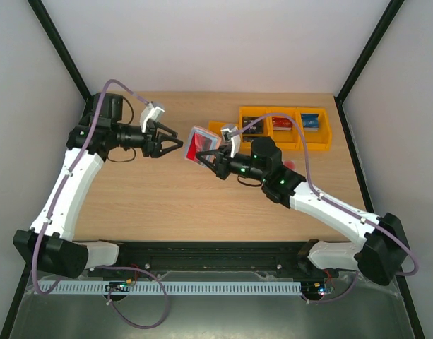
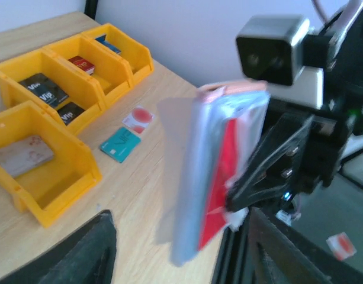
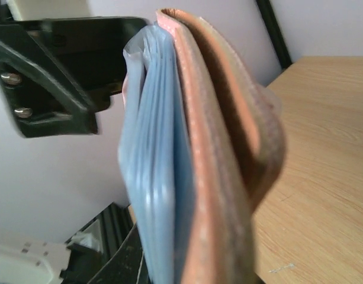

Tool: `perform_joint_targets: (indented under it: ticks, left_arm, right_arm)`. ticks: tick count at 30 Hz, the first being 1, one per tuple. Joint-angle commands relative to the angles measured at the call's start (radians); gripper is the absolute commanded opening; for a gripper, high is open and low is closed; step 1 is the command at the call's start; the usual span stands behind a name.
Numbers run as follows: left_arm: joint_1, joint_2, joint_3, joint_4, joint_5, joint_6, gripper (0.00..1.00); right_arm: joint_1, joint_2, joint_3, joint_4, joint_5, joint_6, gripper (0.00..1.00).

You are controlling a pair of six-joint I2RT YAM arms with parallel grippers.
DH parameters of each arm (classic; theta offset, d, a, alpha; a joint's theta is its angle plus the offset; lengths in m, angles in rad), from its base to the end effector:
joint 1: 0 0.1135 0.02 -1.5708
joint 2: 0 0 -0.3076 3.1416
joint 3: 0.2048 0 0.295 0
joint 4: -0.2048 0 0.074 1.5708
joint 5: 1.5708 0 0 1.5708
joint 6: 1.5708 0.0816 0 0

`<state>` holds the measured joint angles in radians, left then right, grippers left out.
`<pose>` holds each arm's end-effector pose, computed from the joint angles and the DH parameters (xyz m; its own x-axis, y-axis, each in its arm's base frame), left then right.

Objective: Take the credit cards out of the card holder

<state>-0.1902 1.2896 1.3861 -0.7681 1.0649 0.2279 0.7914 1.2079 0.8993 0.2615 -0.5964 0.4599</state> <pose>0.2862 -0.1278 0.4259 -0.4226 0.1929 -0.8856 0.8823 0.3108 -0.3534 0.2103 0.2780 0.3638 -0.4659 0.0510 -0.8834 -0.8661 0.1783 0.4671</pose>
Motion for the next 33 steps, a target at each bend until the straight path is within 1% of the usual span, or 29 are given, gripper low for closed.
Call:
perform_joint_targets:
  ticks: [1, 2, 3, 6, 8, 10, 13, 15, 20, 25, 29, 33]
  left_arm:
    - [0.001, -0.025, 0.047, 0.006, -0.034, -0.047, 0.55]
    - [-0.002, -0.025, 0.045, 0.015, -0.027, -0.063, 0.51]
    - [-0.005, -0.023, 0.042, 0.024, -0.02, -0.079, 0.48]
    - [-0.034, -0.017, 0.001, 0.071, -0.019, -0.148, 0.42]
    - [-0.054, -0.011, -0.028, 0.085, -0.048, -0.172, 0.39]
    - [-0.058, -0.007, -0.046, 0.106, -0.081, -0.199, 0.4]
    - [-0.058, -0.003, -0.06, 0.128, -0.154, -0.216, 0.46]
    - [-0.058, -0.001, -0.076, 0.144, -0.169, -0.236, 0.47]
    - [-0.067, 0.005, -0.122, 0.184, -0.129, -0.271, 0.43]
    - [-0.08, 0.009, -0.135, 0.19, -0.103, -0.264, 0.34]
    - [-0.094, 0.014, -0.159, 0.202, -0.059, -0.259, 0.36]
    - [-0.101, 0.016, -0.191, 0.236, 0.022, -0.277, 0.36]
  right_arm:
    - [-0.005, 0.046, 0.027, 0.064, 0.17, 0.117, 0.02]
    - [-0.005, 0.064, 0.037, 0.072, 0.184, 0.139, 0.02]
    - [-0.005, 0.078, 0.044, 0.092, 0.185, 0.16, 0.02]
    - [-0.005, 0.119, 0.054, 0.161, 0.151, 0.21, 0.02]
    - [-0.004, 0.138, 0.064, 0.175, 0.128, 0.223, 0.02]
    - [-0.003, 0.143, 0.065, 0.183, 0.113, 0.226, 0.02]
    - [-0.004, 0.135, 0.057, 0.196, 0.105, 0.226, 0.02]
    - [-0.003, 0.134, 0.057, 0.196, 0.092, 0.225, 0.02]
    - [-0.002, 0.146, 0.063, 0.21, 0.074, 0.23, 0.02]
    - [0.0, 0.152, 0.065, 0.218, 0.084, 0.237, 0.02]
    - [0.0, 0.16, 0.067, 0.249, 0.087, 0.256, 0.02]
    - [0.002, 0.171, 0.076, 0.279, 0.077, 0.268, 0.02]
